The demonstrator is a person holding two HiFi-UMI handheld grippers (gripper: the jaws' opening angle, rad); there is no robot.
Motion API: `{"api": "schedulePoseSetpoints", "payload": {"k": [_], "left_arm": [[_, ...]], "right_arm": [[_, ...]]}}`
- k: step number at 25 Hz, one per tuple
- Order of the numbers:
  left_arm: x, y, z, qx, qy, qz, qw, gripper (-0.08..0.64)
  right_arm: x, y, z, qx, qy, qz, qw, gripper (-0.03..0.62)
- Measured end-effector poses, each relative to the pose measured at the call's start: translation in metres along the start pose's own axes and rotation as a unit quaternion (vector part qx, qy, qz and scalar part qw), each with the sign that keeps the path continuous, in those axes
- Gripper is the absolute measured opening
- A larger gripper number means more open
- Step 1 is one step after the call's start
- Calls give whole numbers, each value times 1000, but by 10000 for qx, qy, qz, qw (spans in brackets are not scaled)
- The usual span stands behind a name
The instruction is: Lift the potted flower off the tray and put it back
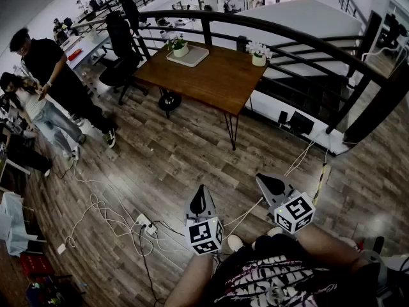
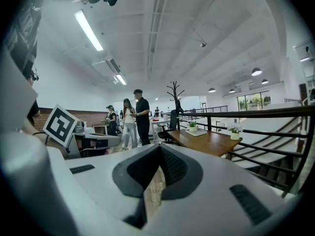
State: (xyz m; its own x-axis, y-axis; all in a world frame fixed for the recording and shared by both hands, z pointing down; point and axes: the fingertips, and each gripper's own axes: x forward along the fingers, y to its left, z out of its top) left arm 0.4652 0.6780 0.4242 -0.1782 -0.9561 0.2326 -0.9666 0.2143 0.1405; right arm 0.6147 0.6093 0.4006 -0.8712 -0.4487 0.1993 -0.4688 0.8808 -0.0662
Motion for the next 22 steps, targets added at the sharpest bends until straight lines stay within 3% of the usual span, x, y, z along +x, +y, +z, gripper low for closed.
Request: {"api": "schedulePoseSetpoints", "payload": {"k": [22], "left_arm": [[16, 50, 1, -274, 67, -192, 9994, 8]], "right_arm": [[32, 17, 12, -47, 118, -159, 9998, -3]]}}
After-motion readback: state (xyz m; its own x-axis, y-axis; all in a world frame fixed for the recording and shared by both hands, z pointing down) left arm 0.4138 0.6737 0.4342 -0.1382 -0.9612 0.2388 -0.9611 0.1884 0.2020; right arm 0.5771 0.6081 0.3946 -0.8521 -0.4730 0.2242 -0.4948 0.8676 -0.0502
